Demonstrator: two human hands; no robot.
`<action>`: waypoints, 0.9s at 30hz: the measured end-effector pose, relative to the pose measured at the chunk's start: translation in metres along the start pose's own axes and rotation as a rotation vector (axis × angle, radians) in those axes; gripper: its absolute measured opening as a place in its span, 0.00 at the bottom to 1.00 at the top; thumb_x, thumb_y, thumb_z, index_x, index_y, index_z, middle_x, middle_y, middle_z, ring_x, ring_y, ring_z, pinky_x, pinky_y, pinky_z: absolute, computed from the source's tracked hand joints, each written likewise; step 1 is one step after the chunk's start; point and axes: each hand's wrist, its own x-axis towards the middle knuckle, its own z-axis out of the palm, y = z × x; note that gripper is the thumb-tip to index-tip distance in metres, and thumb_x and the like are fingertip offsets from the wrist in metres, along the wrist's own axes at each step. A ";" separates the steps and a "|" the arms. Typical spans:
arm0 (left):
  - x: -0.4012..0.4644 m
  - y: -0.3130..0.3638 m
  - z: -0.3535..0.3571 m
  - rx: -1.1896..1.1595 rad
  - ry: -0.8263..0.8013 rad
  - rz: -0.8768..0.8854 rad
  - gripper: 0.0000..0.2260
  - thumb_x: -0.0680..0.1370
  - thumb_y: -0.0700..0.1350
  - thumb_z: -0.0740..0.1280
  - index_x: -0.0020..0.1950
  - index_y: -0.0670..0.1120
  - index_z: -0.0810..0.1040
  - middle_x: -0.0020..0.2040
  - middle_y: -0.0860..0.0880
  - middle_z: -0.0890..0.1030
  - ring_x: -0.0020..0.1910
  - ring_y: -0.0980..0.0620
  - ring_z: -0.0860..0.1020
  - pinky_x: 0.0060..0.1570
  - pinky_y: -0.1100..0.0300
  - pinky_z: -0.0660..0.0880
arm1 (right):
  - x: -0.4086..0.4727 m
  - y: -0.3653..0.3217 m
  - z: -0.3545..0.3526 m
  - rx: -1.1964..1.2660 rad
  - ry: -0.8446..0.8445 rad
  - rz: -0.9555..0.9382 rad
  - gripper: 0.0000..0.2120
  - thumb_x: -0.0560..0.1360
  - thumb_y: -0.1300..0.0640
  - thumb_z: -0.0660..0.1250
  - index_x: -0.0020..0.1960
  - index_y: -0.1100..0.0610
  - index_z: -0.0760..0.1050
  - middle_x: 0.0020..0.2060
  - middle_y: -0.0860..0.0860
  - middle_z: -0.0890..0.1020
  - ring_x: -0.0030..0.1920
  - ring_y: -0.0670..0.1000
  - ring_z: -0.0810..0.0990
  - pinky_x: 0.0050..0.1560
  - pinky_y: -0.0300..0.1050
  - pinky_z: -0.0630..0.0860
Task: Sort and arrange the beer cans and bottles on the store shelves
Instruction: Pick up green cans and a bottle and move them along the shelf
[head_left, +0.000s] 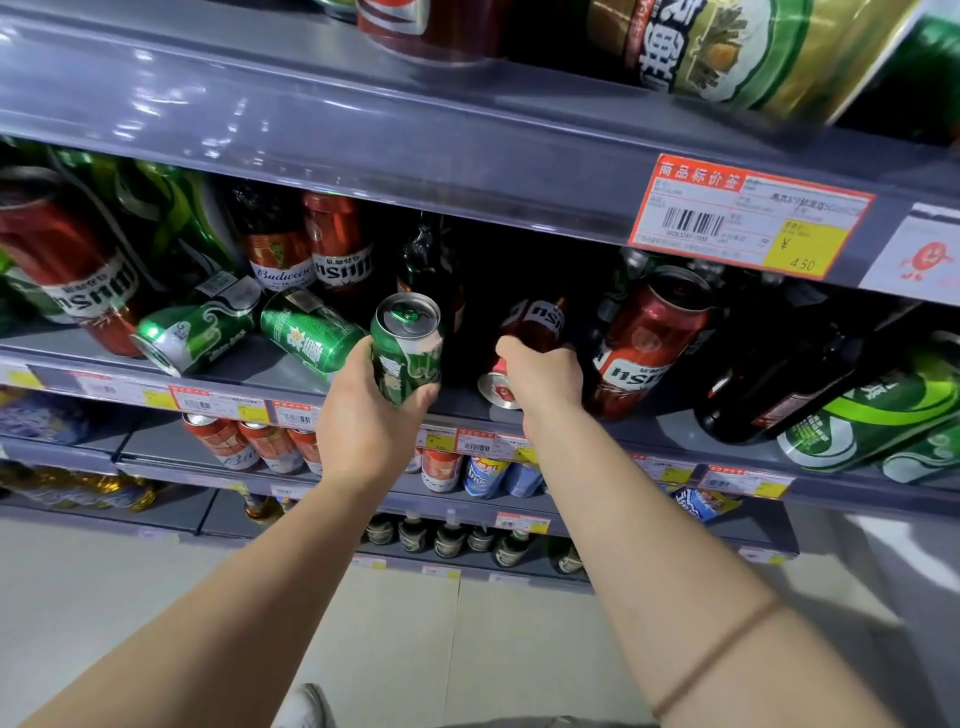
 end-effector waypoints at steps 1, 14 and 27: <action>0.000 0.000 0.000 -0.001 0.000 -0.001 0.17 0.70 0.54 0.76 0.53 0.54 0.72 0.44 0.59 0.78 0.43 0.54 0.77 0.35 0.59 0.68 | 0.000 0.000 0.000 -0.042 -0.002 0.000 0.36 0.62 0.40 0.69 0.64 0.56 0.67 0.57 0.54 0.77 0.54 0.58 0.77 0.54 0.52 0.77; -0.002 0.007 0.005 -0.035 -0.037 -0.022 0.18 0.70 0.54 0.76 0.52 0.59 0.70 0.44 0.60 0.78 0.42 0.57 0.77 0.36 0.59 0.70 | -0.019 0.021 -0.030 0.208 -0.147 -0.243 0.31 0.63 0.50 0.78 0.62 0.51 0.70 0.52 0.46 0.80 0.49 0.44 0.80 0.47 0.41 0.75; -0.006 0.024 0.019 -0.057 -0.108 0.018 0.22 0.70 0.54 0.76 0.61 0.56 0.71 0.50 0.62 0.78 0.50 0.57 0.77 0.45 0.60 0.73 | -0.038 0.042 -0.045 -0.048 0.013 -0.368 0.37 0.63 0.42 0.75 0.68 0.43 0.63 0.54 0.43 0.78 0.54 0.48 0.78 0.54 0.50 0.75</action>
